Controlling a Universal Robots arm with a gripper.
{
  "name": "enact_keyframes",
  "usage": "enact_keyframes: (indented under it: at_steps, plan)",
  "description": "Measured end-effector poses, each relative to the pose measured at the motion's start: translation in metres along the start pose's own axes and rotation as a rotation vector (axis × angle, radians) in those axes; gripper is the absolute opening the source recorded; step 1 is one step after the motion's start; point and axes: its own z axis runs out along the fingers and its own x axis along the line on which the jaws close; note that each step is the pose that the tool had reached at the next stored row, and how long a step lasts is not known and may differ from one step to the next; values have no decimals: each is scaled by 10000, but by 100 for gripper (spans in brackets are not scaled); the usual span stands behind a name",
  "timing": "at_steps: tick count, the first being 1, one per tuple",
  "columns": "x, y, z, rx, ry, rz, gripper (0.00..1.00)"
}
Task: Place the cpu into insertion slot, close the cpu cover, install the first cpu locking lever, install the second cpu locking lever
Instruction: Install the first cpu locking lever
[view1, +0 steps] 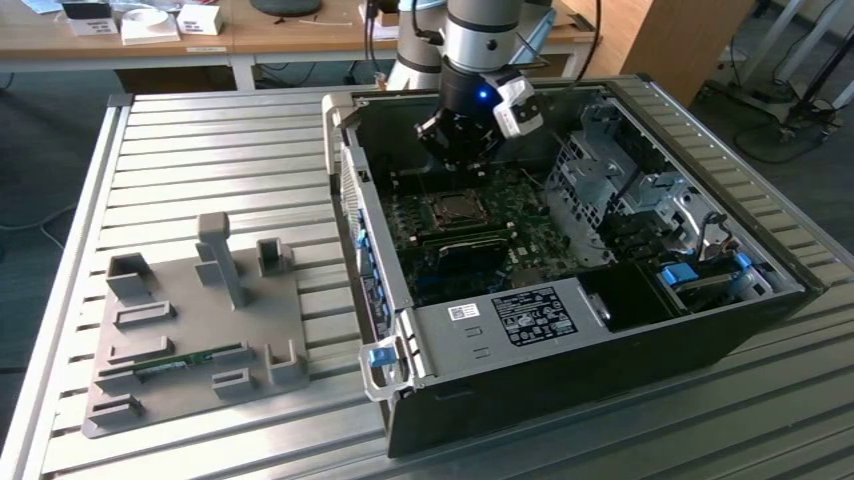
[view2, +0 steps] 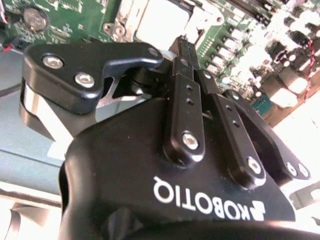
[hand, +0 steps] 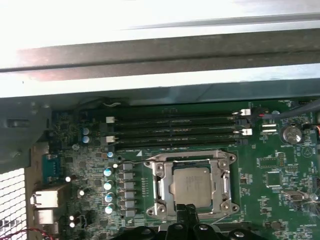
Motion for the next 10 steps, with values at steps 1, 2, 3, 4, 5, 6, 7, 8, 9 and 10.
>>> enact_keyframes:
  at_steps: [1,2,3,4,5,6,7,8,9,10]
  plan:
    - [25,-2,0,-1,-3,0,10]
    - [56,-3,0,-1,-8,0,10]
    - [85,-5,0,-2,-13,0,10]
    - [115,-7,-1,-3,-18,1,10]
    - [144,-9,-1,-2,-22,1,10]
    - [170,-11,-2,-3,-27,1,10]
    - [193,-12,-3,-3,-32,1,10]
    - [206,-13,-3,-3,-34,2,10]
    - [208,-13,-3,-3,-36,1,10]
    - [209,-13,-3,-3,-36,1,10]
